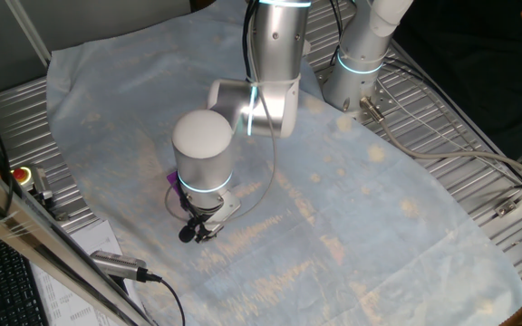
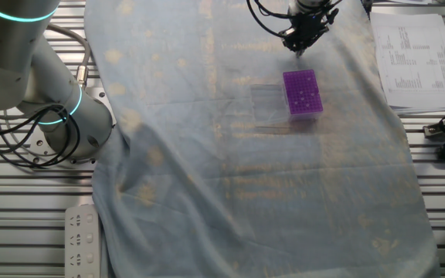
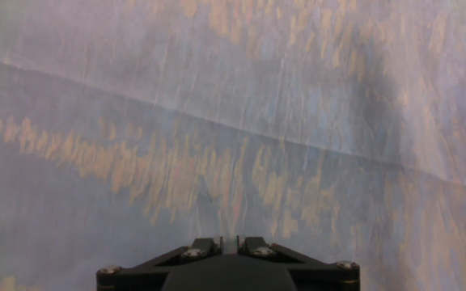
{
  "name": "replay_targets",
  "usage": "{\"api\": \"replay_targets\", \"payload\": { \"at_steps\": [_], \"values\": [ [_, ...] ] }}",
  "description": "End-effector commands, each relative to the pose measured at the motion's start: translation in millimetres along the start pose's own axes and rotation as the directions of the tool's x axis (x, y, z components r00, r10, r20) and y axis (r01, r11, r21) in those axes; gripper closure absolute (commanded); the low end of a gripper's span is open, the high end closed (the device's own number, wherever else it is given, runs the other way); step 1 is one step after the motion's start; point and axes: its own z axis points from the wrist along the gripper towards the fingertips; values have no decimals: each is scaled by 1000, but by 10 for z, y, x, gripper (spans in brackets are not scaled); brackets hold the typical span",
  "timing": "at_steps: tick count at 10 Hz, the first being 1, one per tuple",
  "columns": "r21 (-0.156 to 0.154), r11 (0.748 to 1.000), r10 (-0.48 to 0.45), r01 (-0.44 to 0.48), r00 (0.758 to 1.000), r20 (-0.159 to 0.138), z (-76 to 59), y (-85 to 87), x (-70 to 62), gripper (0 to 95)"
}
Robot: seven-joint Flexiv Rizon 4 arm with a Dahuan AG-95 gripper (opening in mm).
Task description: Insert a small pipette tip into the holder for small pipette tips
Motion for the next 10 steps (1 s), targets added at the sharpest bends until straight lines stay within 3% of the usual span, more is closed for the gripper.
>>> {"api": "replay_targets", "payload": {
  "at_steps": [1,10],
  "values": [
    [3,1000,-5,5,1000,-6,-5,6,6,760],
    [15,1000,-23,23,1000,-17,40,11,9,760]
  ]
}}
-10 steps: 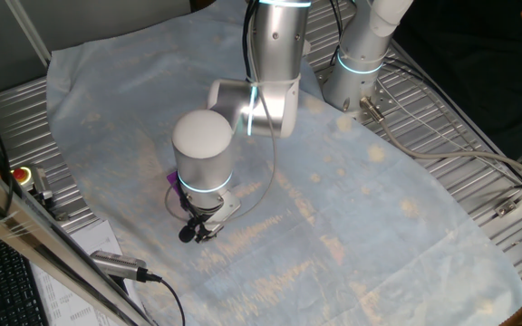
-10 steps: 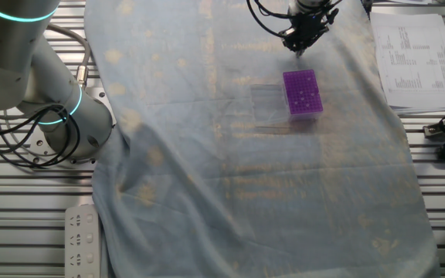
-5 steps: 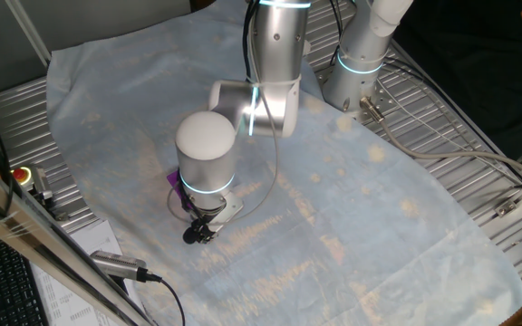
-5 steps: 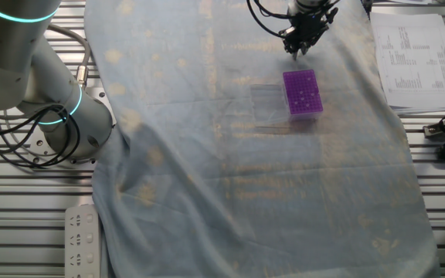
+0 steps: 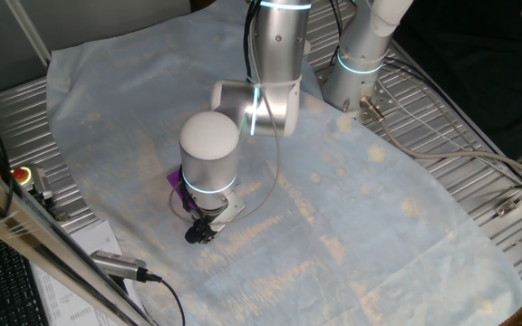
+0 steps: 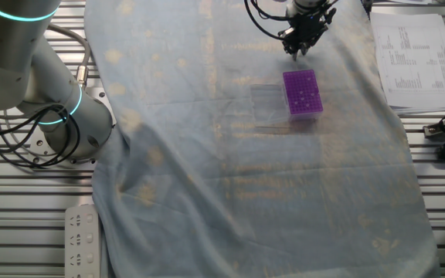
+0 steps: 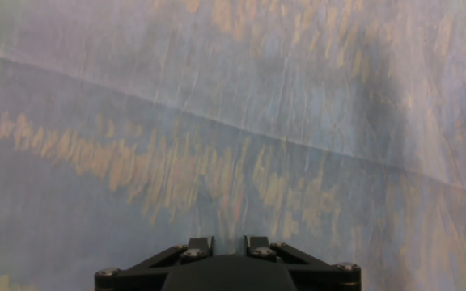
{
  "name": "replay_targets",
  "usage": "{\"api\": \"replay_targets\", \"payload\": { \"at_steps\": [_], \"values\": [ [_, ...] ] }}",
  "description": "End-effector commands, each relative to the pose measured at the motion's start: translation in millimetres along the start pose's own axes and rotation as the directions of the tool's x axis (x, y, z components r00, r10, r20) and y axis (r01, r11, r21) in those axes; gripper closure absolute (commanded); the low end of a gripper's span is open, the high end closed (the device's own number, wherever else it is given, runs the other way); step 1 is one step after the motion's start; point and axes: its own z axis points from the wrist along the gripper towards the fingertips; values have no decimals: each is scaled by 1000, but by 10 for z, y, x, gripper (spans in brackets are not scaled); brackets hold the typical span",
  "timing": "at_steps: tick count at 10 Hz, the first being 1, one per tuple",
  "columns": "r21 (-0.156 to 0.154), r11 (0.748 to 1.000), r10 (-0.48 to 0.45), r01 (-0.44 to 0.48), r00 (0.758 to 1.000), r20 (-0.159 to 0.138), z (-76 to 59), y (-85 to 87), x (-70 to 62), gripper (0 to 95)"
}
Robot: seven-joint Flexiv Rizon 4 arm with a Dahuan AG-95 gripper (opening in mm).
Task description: Insert a small pipette tip into the holder for small pipette tips
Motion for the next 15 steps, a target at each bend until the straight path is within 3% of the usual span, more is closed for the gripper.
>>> {"api": "replay_targets", "payload": {
  "at_steps": [1,2,7,11,13,14,15],
  "values": [
    [-1,1000,-8,8,1000,1,8,-2,0,760],
    [-1,1000,-10,10,1000,0,11,-2,0,950],
    [-7,1000,-11,11,1000,-1,30,2,0,950],
    [-23,1000,4,-4,1000,4,-175,-27,0,950],
    [-25,1000,7,-7,1000,-3,-238,-33,-1,950],
    [-30,1000,-1,1,1000,-22,-287,-36,18,950],
    [-33,999,-13,12,999,-29,-326,-39,87,950]
  ]
}}
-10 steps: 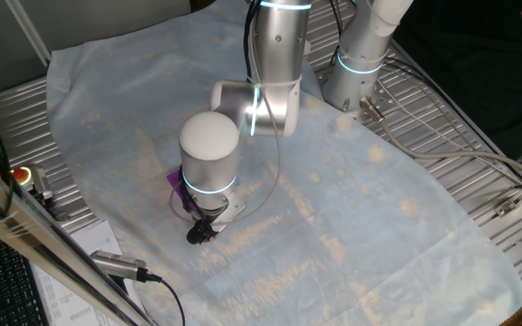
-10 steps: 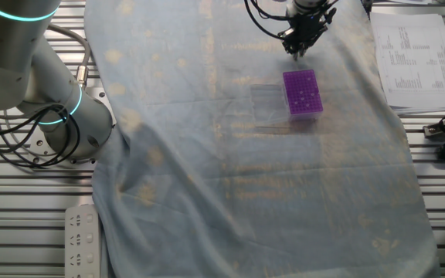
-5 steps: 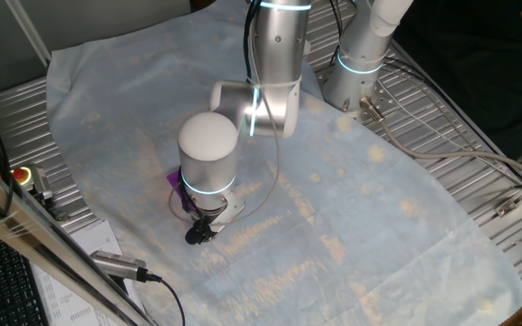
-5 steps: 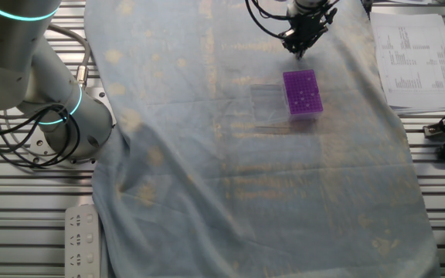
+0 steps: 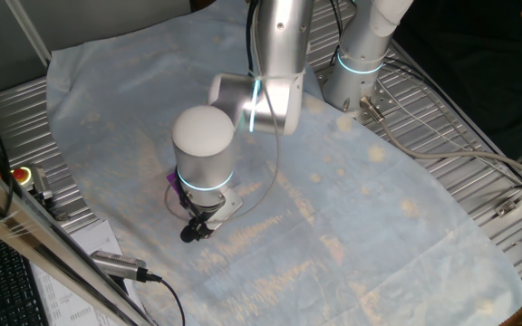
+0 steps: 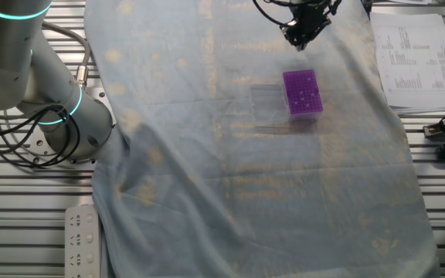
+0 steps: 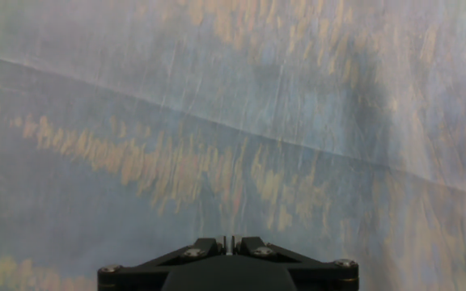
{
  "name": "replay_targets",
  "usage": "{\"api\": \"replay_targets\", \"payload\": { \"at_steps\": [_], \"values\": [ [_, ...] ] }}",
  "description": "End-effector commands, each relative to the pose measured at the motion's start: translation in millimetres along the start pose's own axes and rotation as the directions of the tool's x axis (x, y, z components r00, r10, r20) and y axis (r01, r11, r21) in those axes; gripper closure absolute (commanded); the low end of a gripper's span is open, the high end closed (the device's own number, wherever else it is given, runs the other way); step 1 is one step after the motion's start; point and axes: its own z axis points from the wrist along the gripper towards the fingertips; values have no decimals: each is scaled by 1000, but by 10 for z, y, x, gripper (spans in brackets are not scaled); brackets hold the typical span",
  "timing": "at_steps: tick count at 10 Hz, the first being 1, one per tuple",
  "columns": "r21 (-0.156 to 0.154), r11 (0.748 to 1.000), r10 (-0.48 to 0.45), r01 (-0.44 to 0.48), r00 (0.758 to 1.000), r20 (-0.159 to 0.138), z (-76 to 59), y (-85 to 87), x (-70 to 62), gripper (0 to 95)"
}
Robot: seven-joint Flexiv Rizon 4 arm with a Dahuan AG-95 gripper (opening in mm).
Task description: Insert a small pipette tip into the holder for small pipette tips
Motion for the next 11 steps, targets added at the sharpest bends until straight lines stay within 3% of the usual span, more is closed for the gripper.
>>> {"api": "replay_targets", "payload": {
  "at_steps": [1,6,8,9,11],
  "values": [
    [-6,1000,-15,15,1000,-5,-57,-9,99,950],
    [-12,999,-41,41,999,-10,-191,3,411,950],
    [-14,997,-75,75,997,-8,-365,32,551,950],
    [-24,996,-81,81,996,-34,-439,49,599,950],
    [-51,995,-92,86,989,-114,-534,90,741,950]
  ]
}}
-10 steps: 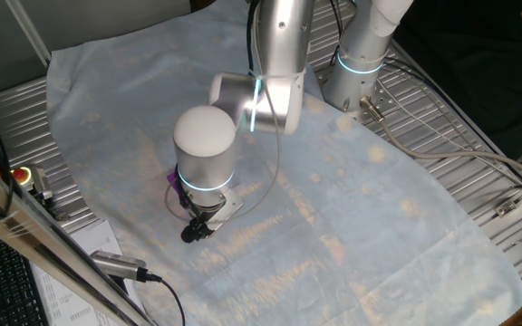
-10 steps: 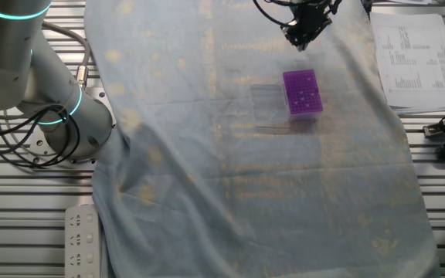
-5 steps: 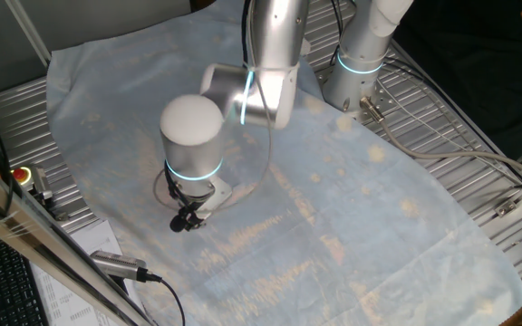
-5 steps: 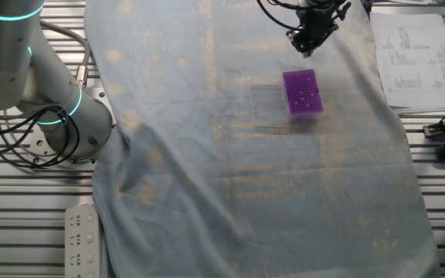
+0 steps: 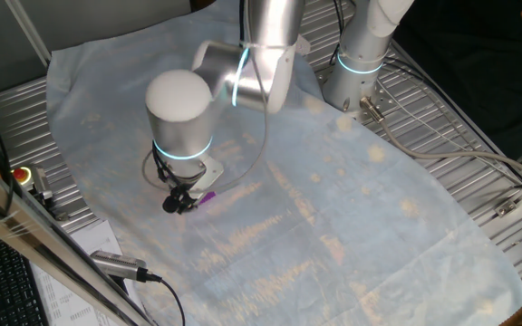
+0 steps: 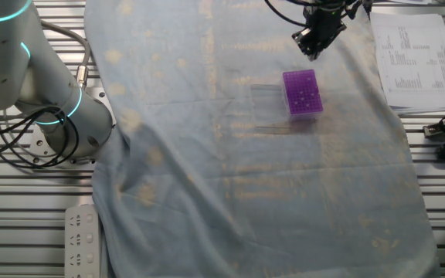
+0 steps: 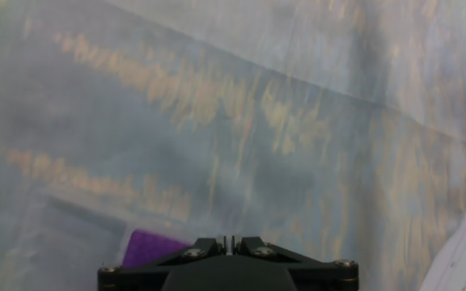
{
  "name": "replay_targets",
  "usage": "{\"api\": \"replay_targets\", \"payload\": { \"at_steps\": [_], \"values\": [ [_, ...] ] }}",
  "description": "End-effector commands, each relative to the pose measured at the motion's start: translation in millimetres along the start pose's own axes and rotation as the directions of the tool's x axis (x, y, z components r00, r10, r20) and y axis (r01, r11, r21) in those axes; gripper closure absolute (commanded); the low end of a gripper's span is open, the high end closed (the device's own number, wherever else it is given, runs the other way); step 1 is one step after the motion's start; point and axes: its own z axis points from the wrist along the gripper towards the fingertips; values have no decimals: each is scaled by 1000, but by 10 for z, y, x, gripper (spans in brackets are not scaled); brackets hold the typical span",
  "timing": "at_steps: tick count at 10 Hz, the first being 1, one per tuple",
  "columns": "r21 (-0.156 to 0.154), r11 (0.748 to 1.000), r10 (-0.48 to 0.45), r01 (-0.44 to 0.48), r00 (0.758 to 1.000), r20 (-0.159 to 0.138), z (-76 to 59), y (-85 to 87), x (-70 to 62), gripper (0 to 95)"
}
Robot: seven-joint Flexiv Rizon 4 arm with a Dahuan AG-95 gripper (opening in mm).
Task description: Insert a small pipette tip into the holder for small pipette tips
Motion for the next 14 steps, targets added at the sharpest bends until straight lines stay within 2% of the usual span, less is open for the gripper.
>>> {"api": "replay_targets", "payload": {
  "at_steps": [1,2,4,5,6,7,9,11,12,13,14],
  "values": [
    [-28,1000,6,-9,995,-103,-44,35,150,950],
    [-36,999,8,-14,988,-154,-86,84,254,950],
    [-40,999,3,-13,975,-222,-117,145,376,950],
    [-43,999,-12,0,964,-265,-111,178,444,950],
    [-49,999,-34,20,956,-292,-60,216,512,950],
    [-48,999,-32,18,952,-304,-33,248,550,950],
    [-50,999,-4,-14,937,-350,12,301,631,950],
    [-70,997,-4,-27,911,-413,22,302,636,950],
    [-76,997,-3,-33,902,-431,26,309,636,950],
    [-69,996,16,-52,894,-447,48,352,634,950],
    [-62,996,28,-63,893,-448,64,379,632,950]
  ]
}}
